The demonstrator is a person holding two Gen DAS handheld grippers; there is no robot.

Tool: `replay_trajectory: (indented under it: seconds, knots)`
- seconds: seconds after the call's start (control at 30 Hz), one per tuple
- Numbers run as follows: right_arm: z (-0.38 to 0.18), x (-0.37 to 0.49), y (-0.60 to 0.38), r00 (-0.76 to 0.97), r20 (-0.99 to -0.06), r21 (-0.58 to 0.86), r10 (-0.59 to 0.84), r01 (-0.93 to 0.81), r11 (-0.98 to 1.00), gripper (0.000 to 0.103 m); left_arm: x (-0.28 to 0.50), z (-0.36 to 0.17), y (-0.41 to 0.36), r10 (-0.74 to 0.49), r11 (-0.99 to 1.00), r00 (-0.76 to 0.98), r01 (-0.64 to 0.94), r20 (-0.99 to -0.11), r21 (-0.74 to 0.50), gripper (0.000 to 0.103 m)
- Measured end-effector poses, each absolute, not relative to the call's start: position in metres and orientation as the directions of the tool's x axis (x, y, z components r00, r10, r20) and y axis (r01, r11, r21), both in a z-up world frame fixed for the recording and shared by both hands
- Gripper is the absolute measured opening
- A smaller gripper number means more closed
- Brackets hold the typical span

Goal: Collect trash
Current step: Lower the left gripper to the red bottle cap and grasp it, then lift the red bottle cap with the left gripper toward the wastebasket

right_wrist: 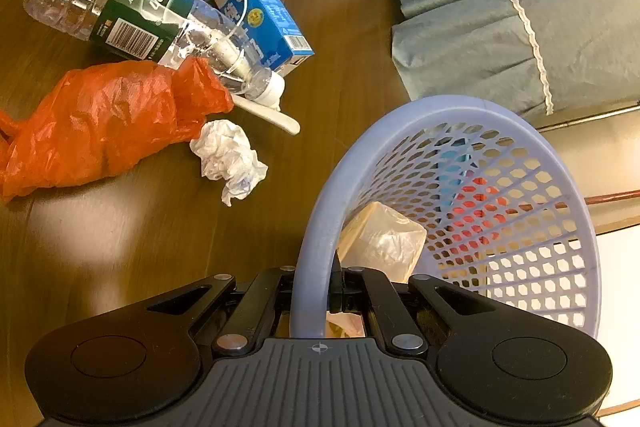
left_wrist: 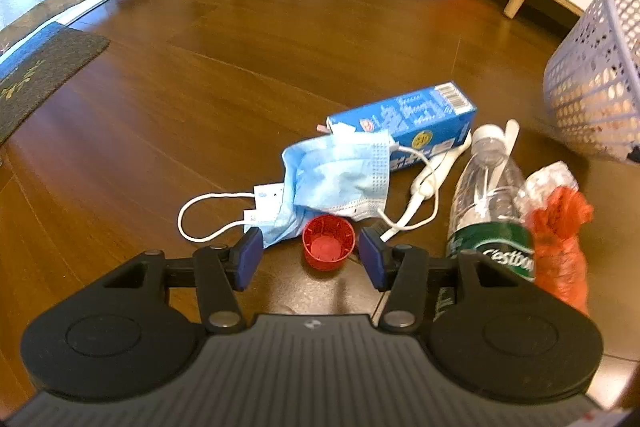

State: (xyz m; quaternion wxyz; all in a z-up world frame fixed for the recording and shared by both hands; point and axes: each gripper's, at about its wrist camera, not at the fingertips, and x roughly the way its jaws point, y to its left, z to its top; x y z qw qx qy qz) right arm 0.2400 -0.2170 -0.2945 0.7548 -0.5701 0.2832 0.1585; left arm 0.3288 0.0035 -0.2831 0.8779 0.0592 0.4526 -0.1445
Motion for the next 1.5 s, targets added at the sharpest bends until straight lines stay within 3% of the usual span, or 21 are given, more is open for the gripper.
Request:
replay_trajectory:
  seconds: [0.33,0.6,0.7,0.83,1.27,1.5]
  knots:
    - [-0.295,0.24,-0.22,0.789,-0.609,-0.771,-0.083,-0.564,0.296,0.0,0.34,-0.305,-0.006,-0.18,0.946,0.532,0.323,-0.827,0.002,0.046]
    - [-0.296,0.237,-0.221,0.788,-0.611,-0.77,-0.084,-0.566,0.295,0.0,0.341,-0.312,-0.007,-0.185,0.942,0.519,0.336,-0.834,0.001,0.04]
    - [-0.296,0.236,-0.221,0.787,-0.611,-0.77,-0.084,-0.566,0.294,0.0,0.341,-0.311,-0.006,-0.191,0.939,0.518,0.344,-0.834,-0.002,0.028]
    - [-0.296,0.237,-0.22,0.787,-0.611,-0.77,-0.084,-0.566,0.295,0.0,0.339,-0.307,-0.002,-0.18,0.945,0.51,0.328,-0.841,-0.003,0.028]
    - [-0.295,0.236,-0.22,0.788,-0.61,-0.77,-0.084,-0.565,0.297,0.0,0.318,-0.243,-0.007,-0.206,0.957,0.531,0.286,-0.822,-0.056,0.028]
    - [-0.296,0.236,-0.221,0.787,-0.612,-0.768,-0.083,-0.566,0.298,0.0,0.319,-0.199,-0.035,-0.297,0.937,0.566,0.326,-0.769,-0.122,0.028]
